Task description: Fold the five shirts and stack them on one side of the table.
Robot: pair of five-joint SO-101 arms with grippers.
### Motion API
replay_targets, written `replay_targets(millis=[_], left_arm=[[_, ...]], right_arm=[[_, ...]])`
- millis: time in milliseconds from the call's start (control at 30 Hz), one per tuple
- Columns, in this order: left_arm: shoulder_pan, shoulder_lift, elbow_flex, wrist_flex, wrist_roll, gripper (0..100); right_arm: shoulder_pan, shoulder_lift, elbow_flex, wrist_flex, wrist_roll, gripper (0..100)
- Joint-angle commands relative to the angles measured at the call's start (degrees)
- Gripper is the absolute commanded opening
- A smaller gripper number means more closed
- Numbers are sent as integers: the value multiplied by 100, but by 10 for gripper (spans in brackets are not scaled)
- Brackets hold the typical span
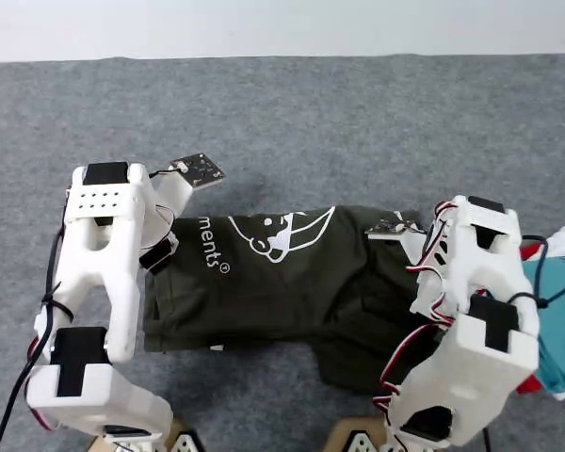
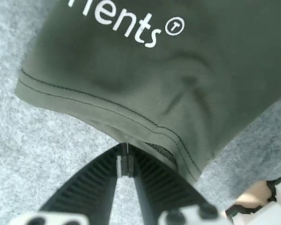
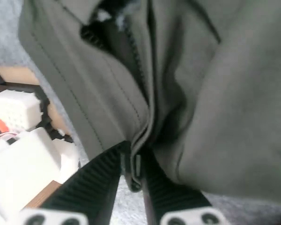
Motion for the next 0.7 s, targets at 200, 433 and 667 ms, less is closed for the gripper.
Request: replay_targets(millis=[200, 433, 667], left_arm=[[-18, -97, -110, -44, 70, 4], [-308, -97, -927, -9, 826, 6], [-185, -26, -1068, 914, 510, 59]], right_arm=[[-66, -1015, -62, -470, 211, 9], [-40, -1235, -62, -479, -79, 9], [-40, -1235, -62, -479, -290, 9]])
